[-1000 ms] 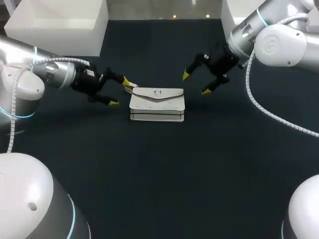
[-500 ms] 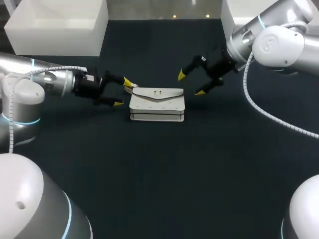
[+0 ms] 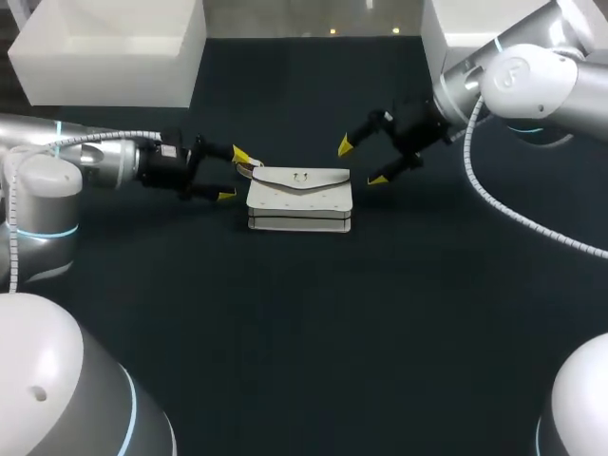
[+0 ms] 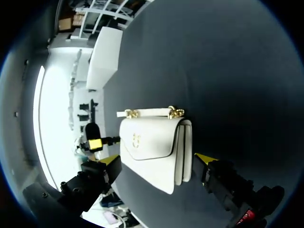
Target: Pick up the bag, open it, inspect its contents, close it, and place it on the opposite side
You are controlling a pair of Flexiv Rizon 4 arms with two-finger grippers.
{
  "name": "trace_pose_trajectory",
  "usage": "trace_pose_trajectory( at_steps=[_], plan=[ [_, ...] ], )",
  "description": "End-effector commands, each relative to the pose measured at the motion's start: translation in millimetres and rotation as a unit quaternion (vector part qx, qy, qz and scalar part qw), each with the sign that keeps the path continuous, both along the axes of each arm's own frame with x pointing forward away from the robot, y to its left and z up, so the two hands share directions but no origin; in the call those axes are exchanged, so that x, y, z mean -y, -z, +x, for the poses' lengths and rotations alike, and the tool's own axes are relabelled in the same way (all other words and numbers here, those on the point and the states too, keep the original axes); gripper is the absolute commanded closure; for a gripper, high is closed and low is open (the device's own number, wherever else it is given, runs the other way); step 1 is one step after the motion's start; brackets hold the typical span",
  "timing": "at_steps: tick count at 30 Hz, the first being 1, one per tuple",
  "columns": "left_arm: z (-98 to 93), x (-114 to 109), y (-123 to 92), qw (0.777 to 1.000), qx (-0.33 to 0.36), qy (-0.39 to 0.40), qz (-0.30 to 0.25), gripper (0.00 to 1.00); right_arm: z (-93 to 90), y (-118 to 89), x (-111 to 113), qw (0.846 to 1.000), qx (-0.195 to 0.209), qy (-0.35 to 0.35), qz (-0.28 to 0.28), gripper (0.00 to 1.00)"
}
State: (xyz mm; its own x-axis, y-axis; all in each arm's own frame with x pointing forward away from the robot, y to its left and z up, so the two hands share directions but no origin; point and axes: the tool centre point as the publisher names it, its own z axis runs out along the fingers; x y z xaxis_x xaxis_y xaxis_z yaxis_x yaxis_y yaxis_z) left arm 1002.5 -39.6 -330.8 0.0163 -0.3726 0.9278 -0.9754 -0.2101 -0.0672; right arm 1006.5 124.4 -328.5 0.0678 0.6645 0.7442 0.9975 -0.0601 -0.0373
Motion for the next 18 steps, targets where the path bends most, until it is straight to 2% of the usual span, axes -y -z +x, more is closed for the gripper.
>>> trace_pose_trajectory(
  at_steps=[1,9,18],
  plan=[
    [0.6,0.1,1.2,1.000,0.000,0.000,-0.002,0.00,1.5,0.1,-0.1,1.000,-0.001,-0.002,0.001,0.00],
    [1.0,8.6,7.4,1.000,-0.015,0.013,-0.018,0.00,2.7,25.0,3.1,0.998,0.003,0.014,0.055,0.00],
    [3.8,13.8,9.3,0.999,-0.020,0.017,-0.024,0.00,6.1,24.9,0.1,0.997,0.005,0.018,0.074,0.00]
  ],
)
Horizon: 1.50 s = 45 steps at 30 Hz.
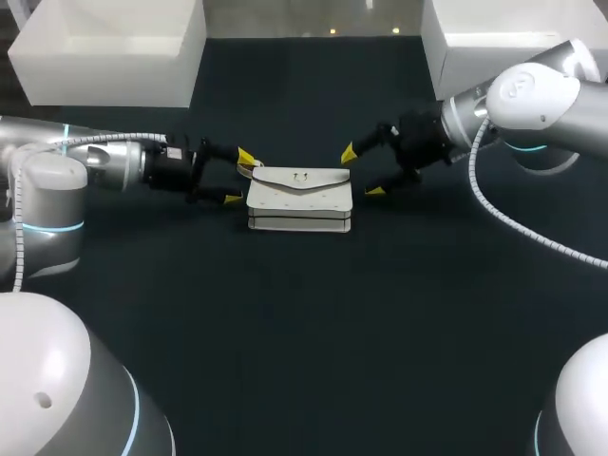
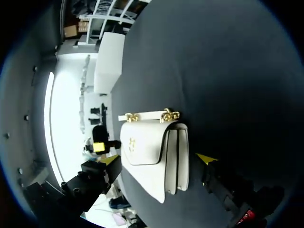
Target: Pick up the bag, open it, inspect its contents, close it, and place it on the opposite side
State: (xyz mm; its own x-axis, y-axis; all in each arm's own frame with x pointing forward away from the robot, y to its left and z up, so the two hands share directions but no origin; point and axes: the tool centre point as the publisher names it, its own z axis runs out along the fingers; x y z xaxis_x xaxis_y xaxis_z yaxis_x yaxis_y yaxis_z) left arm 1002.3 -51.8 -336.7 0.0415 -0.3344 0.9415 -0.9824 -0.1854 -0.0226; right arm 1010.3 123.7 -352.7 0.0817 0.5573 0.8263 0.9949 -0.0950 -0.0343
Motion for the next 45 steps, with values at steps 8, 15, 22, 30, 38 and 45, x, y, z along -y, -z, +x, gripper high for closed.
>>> trace_pose_trajectory(
  at_steps=[8,15,22,30,38,45],
  plan=[
    [2.7,7.0,2.8,1.000,-0.006,0.006,-0.006,0.18,5.1,3.4,-9.7,1.000,-0.007,-0.009,0.018,0.00],
    [7.4,11.2,5.3,1.000,-0.011,0.003,-0.011,0.44,6.4,6.3,-16.9,0.999,-0.010,-0.018,0.027,0.14],
    [14.9,19.4,10.7,1.000,-0.017,0.004,-0.015,0.45,7.0,7.0,-20.3,0.999,-0.012,-0.023,0.033,0.20],
    [24.2,23.0,16.6,1.000,-0.021,-0.003,-0.015,0.50,7.6,9.0,-23.0,0.999,-0.019,-0.023,0.042,0.36],
    [30.7,23.3,20.7,1.000,-0.024,-0.010,-0.011,0.55,7.0,7.5,-25.0,0.998,-0.016,-0.023,0.047,0.63],
    [30.1,25.3,23.9,0.999,-0.030,-0.007,-0.009,0.70,4.9,10.3,-27.6,0.998,-0.019,-0.027,0.046,0.62]
  ],
)
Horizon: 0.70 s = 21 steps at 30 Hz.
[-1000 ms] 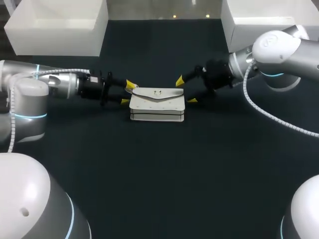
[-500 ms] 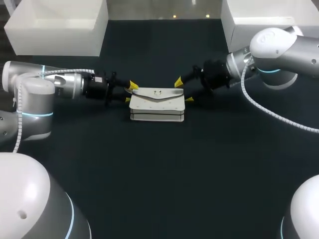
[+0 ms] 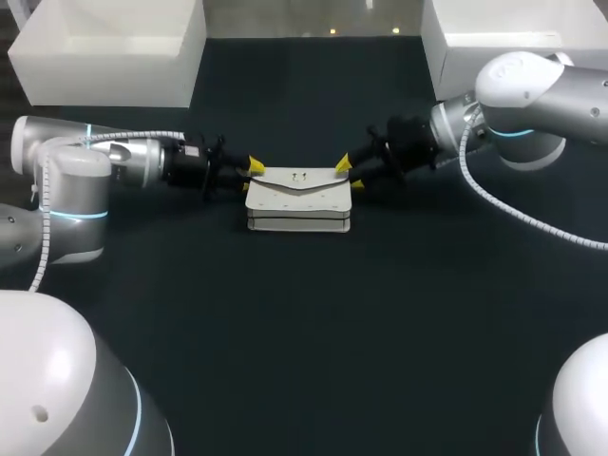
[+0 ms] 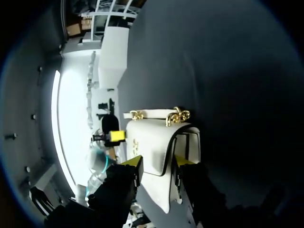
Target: Pick up the bag, open it, inspect its contents, close it, and place it on the opposite side
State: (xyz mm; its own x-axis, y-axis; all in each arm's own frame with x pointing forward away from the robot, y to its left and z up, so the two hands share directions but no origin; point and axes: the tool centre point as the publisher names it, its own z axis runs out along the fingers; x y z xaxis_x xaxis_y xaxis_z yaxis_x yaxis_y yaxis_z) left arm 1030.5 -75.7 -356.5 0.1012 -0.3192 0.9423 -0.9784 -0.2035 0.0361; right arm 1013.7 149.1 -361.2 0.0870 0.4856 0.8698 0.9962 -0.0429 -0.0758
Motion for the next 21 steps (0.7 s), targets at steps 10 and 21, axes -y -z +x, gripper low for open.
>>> trace_pose_trajectory(
  at_steps=[10,21],
  plan=[
    [2.6,1.6,9.9,1.000,-0.012,0.001,0.003,1.00,-0.6,5.7,-4.7,1.000,-0.004,-0.009,0.000,1.00],
    [0.7,1.1,8.0,1.000,-0.008,0.000,-0.002,0.62,-2.8,9.5,-1.9,1.000,-0.008,-0.003,0.008,0.51]
  ],
)
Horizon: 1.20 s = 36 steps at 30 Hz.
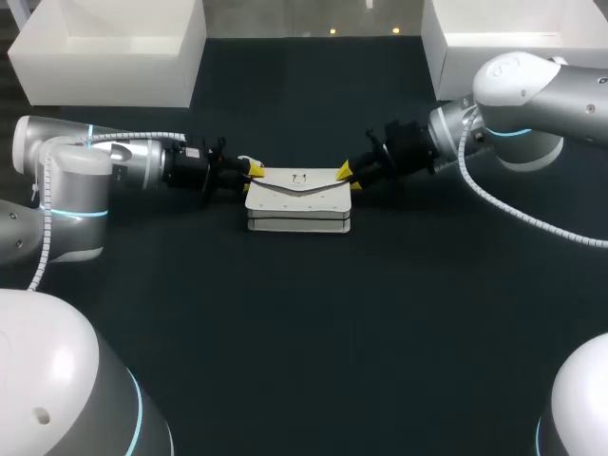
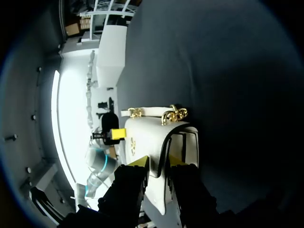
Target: Pick up the bag, open it, inspect its contents, close it, and place it on the opposite side
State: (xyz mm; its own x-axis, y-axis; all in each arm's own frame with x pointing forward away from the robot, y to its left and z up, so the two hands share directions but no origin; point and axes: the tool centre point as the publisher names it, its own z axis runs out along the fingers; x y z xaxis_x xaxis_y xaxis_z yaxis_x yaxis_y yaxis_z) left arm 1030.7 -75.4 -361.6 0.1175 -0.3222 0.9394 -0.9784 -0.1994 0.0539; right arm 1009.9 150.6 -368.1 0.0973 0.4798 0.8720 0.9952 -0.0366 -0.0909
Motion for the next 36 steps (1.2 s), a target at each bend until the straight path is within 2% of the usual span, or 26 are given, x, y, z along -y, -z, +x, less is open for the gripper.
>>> trace_pose_trajectory(
  at_steps=[1,2,5,7,8,9,17,18,19,20,21,22,29,31,32,36],
  plan=[
    [1.5,1.5,4.2,1.000,0.001,-0.002,-0.003,0.63,1.1,2.6,-0.4,1.000,0.000,0.000,0.005,0.45],
    [2.3,1.8,5.6,1.000,0.000,-0.003,-0.003,0.64,1.1,2.7,-0.4,1.000,0.000,0.000,0.005,0.44],
    [3.2,2.4,9.0,1.000,-0.003,-0.006,-0.003,0.73,1.1,3.0,-0.8,1.000,-0.001,0.001,0.006,0.52],
    [3.3,2.8,10.0,1.000,-0.004,-0.006,-0.002,0.88,1.1,3.1,-1.0,1.000,-0.002,0.001,0.007,0.62],
    [3.3,2.8,10.1,1.000,-0.004,-0.007,-0.002,0.99,1.1,3.1,-1.1,1.000,-0.002,0.001,0.008,0.78],
    [3.3,2.8,10.1,1.000,-0.004,-0.007,-0.001,1.00,0.9,2.9,-1.6,1.000,-0.001,0.001,0.007,1.00],
    [-0.2,1.1,2.9,1.000,0.007,-0.005,-0.005,1.00,-0.3,0.2,-3.1,1.000,0.003,-0.001,0.009,1.00],
    [-1.1,0.6,1.8,1.000,0.008,-0.005,-0.005,0.67,-0.4,0.1,-3.1,1.000,0.002,0.000,0.008,1.00],
    [-1.7,0.3,1.1,1.000,0.009,-0.006,-0.005,0.55,-0.3,0.0,-3.0,1.000,0.002,0.001,0.008,1.00],
    [-3.0,-0.4,0.0,1.000,0.011,-0.007,-0.005,0.28,-0.3,-0.4,-2.7,1.000,0.001,0.001,0.008,0.60],
    [-4.8,-1.2,-1.4,1.000,0.013,-0.009,-0.006,0.05,-0.7,-0.9,-1.3,1.000,0.000,0.003,0.007,0.00],
    [-7.1,-2.4,-3.4,1.000,0.015,-0.011,-0.007,0.00,-1.1,-1.2,-0.4,1.000,-0.001,0.004,0.006,0.00],
    [-22.5,-10.0,-15.2,0.999,0.031,-0.023,-0.011,0.00,-5.1,-5.6,14.5,1.000,0.000,0.016,-0.004,0.00],
    [-26.4,-11.1,-17.5,0.999,0.032,-0.024,-0.011,0.08,-5.9,-7.4,19.0,1.000,0.001,0.020,-0.006,0.00],
    [-29.7,-11.8,-19.2,0.999,0.034,-0.024,-0.011,0.18,-6.8,-9.1,22.8,1.000,0.002,0.022,-0.008,0.00],
    [-38.4,-12.9,-21.3,0.999,0.036,-0.022,-0.003,0.31,-9.6,-12.5,33.8,0.999,0.005,0.026,-0.017,0.00]
  ],
)
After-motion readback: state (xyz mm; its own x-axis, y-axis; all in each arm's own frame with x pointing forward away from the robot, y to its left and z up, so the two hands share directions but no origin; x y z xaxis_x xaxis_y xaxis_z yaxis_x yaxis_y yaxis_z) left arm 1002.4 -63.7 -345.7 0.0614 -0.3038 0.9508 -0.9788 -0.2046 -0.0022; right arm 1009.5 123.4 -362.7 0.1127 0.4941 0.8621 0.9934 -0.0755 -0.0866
